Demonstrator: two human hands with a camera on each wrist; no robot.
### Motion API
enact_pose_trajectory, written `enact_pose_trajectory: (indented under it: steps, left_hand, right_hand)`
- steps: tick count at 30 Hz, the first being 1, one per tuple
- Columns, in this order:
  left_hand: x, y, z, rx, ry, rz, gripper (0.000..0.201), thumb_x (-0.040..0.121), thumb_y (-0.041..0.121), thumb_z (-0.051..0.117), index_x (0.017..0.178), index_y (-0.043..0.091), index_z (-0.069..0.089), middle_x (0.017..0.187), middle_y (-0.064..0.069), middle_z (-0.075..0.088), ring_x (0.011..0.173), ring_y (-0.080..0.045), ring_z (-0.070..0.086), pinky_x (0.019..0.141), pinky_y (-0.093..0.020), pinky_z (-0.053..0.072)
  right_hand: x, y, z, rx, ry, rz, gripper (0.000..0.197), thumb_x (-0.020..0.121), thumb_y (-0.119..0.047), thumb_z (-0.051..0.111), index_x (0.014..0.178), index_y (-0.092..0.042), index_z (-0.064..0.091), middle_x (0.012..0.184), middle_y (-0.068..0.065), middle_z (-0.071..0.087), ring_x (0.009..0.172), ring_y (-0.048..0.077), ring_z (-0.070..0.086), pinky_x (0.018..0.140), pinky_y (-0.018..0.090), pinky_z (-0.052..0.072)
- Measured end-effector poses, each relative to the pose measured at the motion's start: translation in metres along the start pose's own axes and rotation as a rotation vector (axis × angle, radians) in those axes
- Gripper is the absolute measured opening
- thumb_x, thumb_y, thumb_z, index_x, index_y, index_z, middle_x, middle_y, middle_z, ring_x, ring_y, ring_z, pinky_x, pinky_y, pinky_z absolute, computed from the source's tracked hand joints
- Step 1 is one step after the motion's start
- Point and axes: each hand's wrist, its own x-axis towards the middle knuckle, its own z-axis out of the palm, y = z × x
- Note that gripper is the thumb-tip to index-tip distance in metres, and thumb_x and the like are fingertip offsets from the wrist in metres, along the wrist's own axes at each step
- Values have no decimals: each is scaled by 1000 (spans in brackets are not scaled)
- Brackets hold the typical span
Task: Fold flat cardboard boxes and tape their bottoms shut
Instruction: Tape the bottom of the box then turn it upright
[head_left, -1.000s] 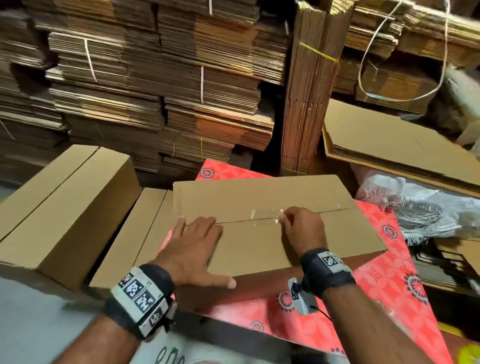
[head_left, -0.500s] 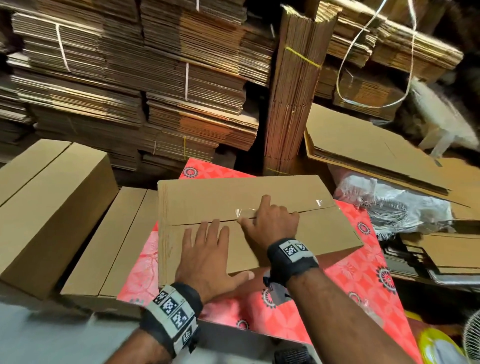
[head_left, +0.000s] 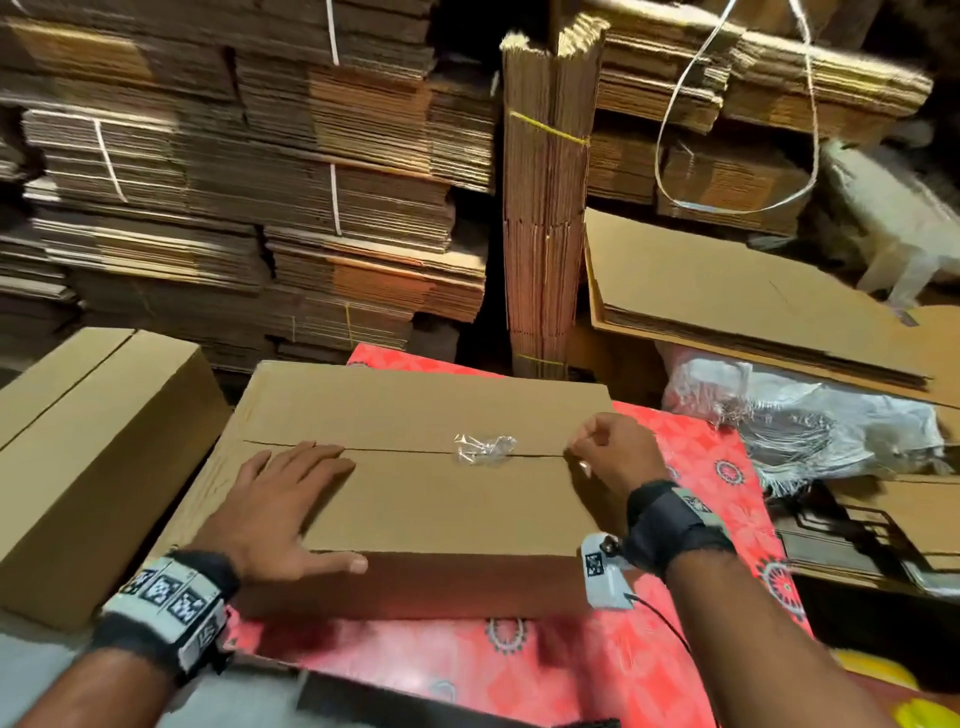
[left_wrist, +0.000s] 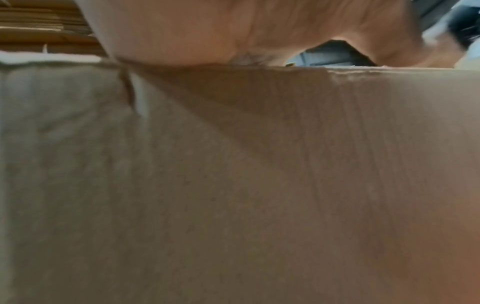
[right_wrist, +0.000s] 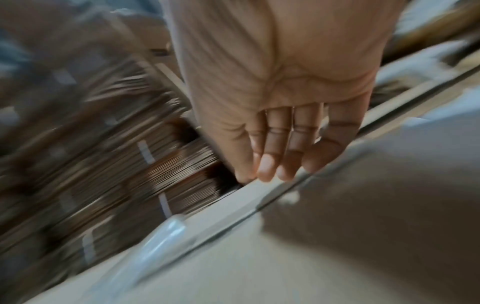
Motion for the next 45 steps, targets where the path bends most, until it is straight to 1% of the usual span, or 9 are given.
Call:
enact_pose_trajectory:
  steps: [3,8,13,18,24,31,36,42,45]
  left_hand:
    - [13,24,-8,-44,17,-51,123,57,109,25,154,33,32,162,10,26,148,-13,26,121,-52,12]
    - [49,102,3,-24,-105,-120,155,44,113,11,162,14,-8,170,-1,-8,156,-15,-5,126,-46,-4]
    - [59,120,7,-12,-157,-196,162,39,114,16,160,9,-15,169,-6,-18,156,-18,-13,126,-42,-6]
    - [58,120,6,-10,-177,-216,157,47,112,28,160,12,-17,168,-2,-21,155,-16,-15,126,-42,-8]
    - [56,118,9,-12,-149,-210,158,42,113,20,161,15,-12,168,2,-19,155,-13,-15,126,-41,-8]
    - [58,115,13,25,-151,-194,154,44,113,16,162,17,-7,168,-1,-19,155,-15,-16,125,-44,-9]
    - [56,114,12,31,-139,-174,152,44,113,11,163,19,-4,169,-3,-16,156,-18,-14,126,-46,-7]
    - [53,122,13,42,-118,-84,147,50,111,16,163,18,-1,170,-5,-14,156,-19,-12,125,-52,-7]
    - [60,141,17,39,-133,10,145,56,109,26,162,14,-1,170,-7,-13,156,-22,-12,124,-51,-8]
  right_hand:
    - [-11,-27,2,-14,-33,-249,5,94,-30,66,97,-26,66,99,-6,71,93,16,65,87,39,55]
    - [-37,-77,46,-464,-194,-765,53,97,-28,51,149,-19,42,156,2,41,143,22,36,114,46,29]
    - [-25,-83,53,-742,-268,-807,43,99,-22,53,142,-25,47,120,8,67,108,33,65,80,41,45]
    - [-10,-76,20,-670,-268,-710,27,98,-15,57,120,-16,72,113,16,70,103,38,66,85,41,55]
    - [28,19,-50,-260,-189,-432,16,94,-18,71,107,-20,80,111,0,75,102,14,64,99,38,51]
    - [3,77,-70,28,-268,-391,32,93,-14,70,122,-27,74,118,-13,66,111,6,56,95,25,43]
    - [-3,66,-65,646,-276,24,24,96,-12,65,118,-22,68,120,8,71,113,23,68,100,53,55]
    - [11,39,-63,84,31,62,57,90,-29,73,138,-13,48,137,10,50,122,27,53,97,39,50]
    - [3,5,-61,-147,123,-164,52,89,-26,69,137,-19,51,138,9,49,126,27,50,101,37,42]
